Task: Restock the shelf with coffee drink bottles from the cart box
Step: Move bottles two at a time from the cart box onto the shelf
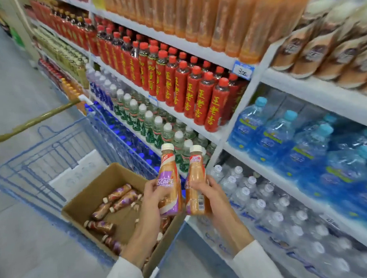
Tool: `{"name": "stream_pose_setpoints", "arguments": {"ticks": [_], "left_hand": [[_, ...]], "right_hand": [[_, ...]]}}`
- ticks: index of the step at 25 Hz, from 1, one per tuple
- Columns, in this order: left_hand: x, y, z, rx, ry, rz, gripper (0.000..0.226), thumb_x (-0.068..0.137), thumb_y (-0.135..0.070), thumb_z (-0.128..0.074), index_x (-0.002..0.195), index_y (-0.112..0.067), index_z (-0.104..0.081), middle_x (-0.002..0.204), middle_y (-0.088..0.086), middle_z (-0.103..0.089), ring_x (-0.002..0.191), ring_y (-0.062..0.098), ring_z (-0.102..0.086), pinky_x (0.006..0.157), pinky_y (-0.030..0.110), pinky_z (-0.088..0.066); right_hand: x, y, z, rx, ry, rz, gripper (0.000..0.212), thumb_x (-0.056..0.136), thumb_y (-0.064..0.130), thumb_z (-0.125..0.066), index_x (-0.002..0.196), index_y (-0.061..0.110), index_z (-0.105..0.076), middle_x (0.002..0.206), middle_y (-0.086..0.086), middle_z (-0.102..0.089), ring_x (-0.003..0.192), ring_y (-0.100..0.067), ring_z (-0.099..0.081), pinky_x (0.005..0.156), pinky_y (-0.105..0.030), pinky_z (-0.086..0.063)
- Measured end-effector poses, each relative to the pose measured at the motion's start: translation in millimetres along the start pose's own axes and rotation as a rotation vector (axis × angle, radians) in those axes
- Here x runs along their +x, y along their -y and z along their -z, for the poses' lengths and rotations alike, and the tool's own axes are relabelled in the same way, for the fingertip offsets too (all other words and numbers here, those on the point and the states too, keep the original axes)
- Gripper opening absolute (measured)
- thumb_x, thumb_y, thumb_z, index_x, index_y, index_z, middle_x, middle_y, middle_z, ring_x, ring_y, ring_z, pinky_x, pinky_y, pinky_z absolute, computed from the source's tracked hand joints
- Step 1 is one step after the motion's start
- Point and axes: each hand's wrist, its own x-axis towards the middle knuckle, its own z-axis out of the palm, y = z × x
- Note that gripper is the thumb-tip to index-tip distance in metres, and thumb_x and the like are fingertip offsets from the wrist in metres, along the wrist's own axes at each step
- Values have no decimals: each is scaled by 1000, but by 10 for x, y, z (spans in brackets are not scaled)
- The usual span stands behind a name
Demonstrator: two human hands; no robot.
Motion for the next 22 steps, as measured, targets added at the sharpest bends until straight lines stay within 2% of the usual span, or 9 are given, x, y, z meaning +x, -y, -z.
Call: {"name": "stream_pose_setpoints", "arguments": {"ticks": [3,7,11,13,15,18,20,22], "left_hand": [[-158,88,-785,47,180,-3,47,68,-26,-69,113,-15,-59,96,5,-70,77,19,-71,58,33,-57],[-509,340,-1854,90,384,0,47,60,-26,-76,104,-24,-60,91,0,-73,71,16,-71,52,31,-56],[-968,699,-2854,104,515,19,55,49,-35,-79,101,-26,-64,93,-3,-71,75,14,-71,60,38,-57],[-1173,891,-3259,104,566,37,48,55,-29,-78,101,-27,-64,92,0,-74,74,19,-70,69,42,-55],[-1349,1049,-3627,100,636,49,42,56,-27,-79,96,-30,-66,91,4,-75,72,21,-71,72,44,-53],[-1545,1150,-4222,101,742,35,53,51,-32,-83,101,-28,-66,91,4,-76,71,17,-71,69,40,-53],[-1599,1143,-4648,100,820,-13,52,60,-24,-81,108,-25,-61,92,-2,-77,75,13,-72,66,32,-55],[-1603,1087,-5079,120,908,-81,48,69,-20,-75,114,-22,-58,95,-6,-78,82,10,-74,66,24,-56]], "right_hand": [[-491,332,666,13,-128,122,62,69,42,-86,126,34,-64,112,-3,-77,96,-28,-76,75,-44,-61],[-1213,708,1618,31,-301,262,52,66,45,-85,115,36,-70,109,-1,-76,92,-21,-75,76,-43,-59],[-1916,970,2527,92,-425,361,48,71,34,-81,117,26,-69,105,-5,-74,83,-20,-72,67,-40,-57],[-2222,1069,2916,123,-465,397,49,72,29,-80,119,21,-68,101,-6,-74,79,-20,-72,62,-38,-58],[-2490,1171,3253,138,-509,430,50,70,27,-80,118,19,-67,100,-8,-73,76,-20,-73,59,-37,-58],[-2785,1417,3693,133,-585,502,50,70,25,-81,116,18,-66,99,-10,-71,75,-20,-72,62,-40,-59],[-2890,1635,3938,114,-635,560,45,75,25,-81,117,21,-67,100,-8,-75,82,-24,-73,73,-46,-60],[-2953,1902,4166,81,-680,639,44,77,30,-80,119,25,-67,103,-3,-78,89,-23,-75,77,-45,-62]]}}
